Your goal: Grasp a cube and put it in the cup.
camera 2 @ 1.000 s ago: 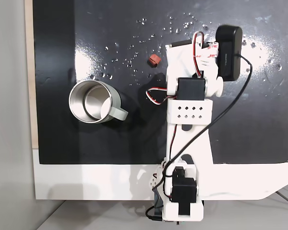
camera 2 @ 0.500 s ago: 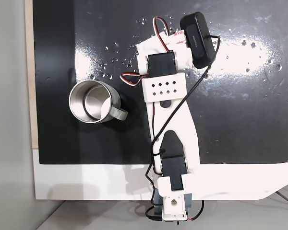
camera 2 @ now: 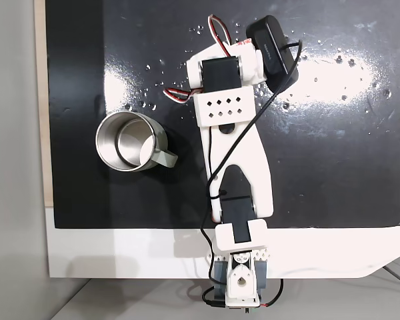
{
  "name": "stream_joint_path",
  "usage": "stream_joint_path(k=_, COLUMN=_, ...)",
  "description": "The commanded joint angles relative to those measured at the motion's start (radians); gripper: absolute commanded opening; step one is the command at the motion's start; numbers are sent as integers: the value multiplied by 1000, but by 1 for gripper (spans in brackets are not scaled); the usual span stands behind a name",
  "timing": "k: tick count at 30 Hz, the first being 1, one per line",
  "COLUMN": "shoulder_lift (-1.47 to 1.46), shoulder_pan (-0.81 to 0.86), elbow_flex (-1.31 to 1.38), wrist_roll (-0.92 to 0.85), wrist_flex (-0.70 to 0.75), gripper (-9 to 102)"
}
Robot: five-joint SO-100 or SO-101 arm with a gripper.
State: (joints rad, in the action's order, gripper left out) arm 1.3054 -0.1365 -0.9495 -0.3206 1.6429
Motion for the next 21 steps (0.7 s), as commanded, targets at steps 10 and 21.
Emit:
stream_joint_path(k=10, shoulder_lift=-25, shoulder_pan=-5, elbow_flex=61, wrist_roll=-8, wrist_flex=44, gripper=30)
stream_joint_path(k=21, shoulder_lift=-141, shoulder_pan=17, elbow_flex=61, wrist_roll=11, wrist_flex=25, gripper=31)
